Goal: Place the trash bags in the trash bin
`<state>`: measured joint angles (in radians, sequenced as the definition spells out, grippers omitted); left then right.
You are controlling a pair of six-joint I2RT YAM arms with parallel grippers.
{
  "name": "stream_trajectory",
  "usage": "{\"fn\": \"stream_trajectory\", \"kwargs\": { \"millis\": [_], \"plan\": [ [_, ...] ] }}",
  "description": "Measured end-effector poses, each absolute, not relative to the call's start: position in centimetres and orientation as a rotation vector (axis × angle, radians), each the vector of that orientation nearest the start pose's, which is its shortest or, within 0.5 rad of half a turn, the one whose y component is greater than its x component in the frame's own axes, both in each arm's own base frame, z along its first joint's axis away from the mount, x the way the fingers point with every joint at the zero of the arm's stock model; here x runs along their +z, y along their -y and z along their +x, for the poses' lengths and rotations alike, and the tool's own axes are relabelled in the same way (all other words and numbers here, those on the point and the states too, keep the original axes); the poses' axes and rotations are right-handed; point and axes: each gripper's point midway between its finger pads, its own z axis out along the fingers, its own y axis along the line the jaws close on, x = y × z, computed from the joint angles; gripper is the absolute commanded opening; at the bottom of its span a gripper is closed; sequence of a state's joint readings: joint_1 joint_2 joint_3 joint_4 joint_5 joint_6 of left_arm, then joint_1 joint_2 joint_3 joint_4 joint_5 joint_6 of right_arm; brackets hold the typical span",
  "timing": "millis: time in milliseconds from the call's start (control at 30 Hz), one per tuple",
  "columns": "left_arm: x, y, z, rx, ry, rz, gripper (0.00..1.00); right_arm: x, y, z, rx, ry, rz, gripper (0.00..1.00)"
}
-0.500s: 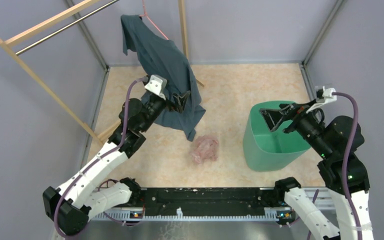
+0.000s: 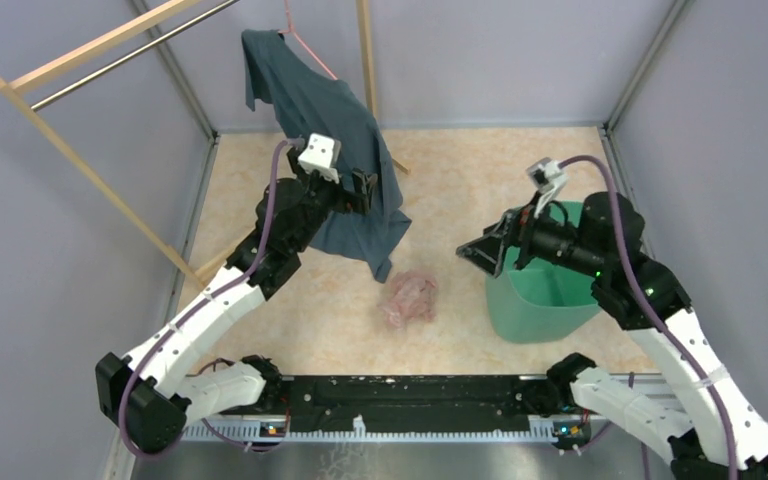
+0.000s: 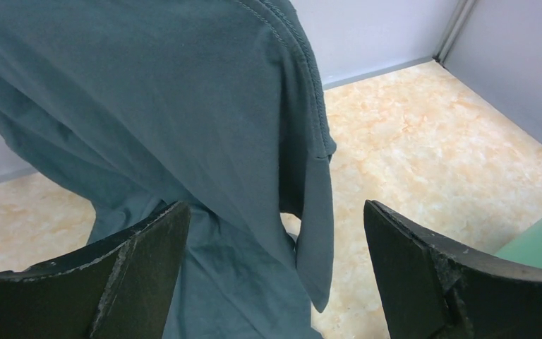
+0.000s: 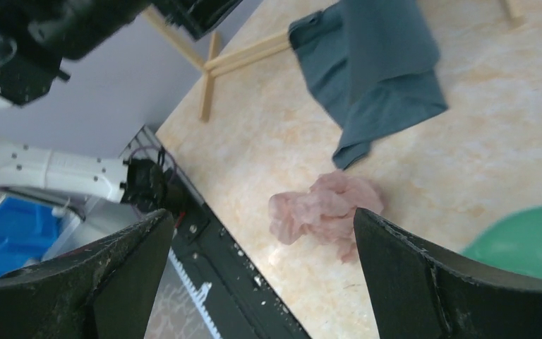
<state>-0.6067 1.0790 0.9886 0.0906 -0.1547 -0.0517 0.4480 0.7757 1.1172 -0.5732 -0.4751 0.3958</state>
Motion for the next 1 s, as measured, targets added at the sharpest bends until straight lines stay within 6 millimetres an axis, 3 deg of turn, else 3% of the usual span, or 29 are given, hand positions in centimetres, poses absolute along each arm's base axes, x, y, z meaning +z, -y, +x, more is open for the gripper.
{"fn": "stream_trajectory", "kwargs": {
  "millis": [167, 267, 333, 533, 633, 833, 1000],
  "plan": [
    [34.2, 20.0, 34.0, -0.372, -1.562, 0.293, 0.98, 31.3, -23.5, 16.4, 0.959, -1.980, -0.568, 0.99],
    [34.0, 19.7, 34.2, -0.353, -1.574, 0.281, 0.99, 27.5, -25.3, 15.7, 0.814, -2.093, -0.665, 0.99],
    [33.9, 19.5, 34.2, -0.344, -1.579, 0.274, 0.98, 24.7, -25.6, 15.8, 0.691, -2.176, -0.702, 0.99],
    [33.9, 19.2, 34.3, -0.331, -1.581, 0.262, 0.98, 16.7, -23.6, 16.3, 0.282, -2.358, -0.775, 0.97],
    [34.0, 19.1, 34.2, -0.332, -1.577, 0.260, 0.98, 13.9, -22.1, 16.6, 0.115, -2.412, -0.787, 0.97],
    [34.3, 19.0, 34.1, -0.330, -1.569, 0.254, 0.98, 10.8, -19.8, 17.7, -0.125, -2.442, -0.742, 0.99],
    [34.4, 19.0, 34.1, -0.331, -1.568, 0.254, 0.98, 9.6, -17.6, 18.7, -0.222, -2.464, -0.637, 0.99]
  ]
}}
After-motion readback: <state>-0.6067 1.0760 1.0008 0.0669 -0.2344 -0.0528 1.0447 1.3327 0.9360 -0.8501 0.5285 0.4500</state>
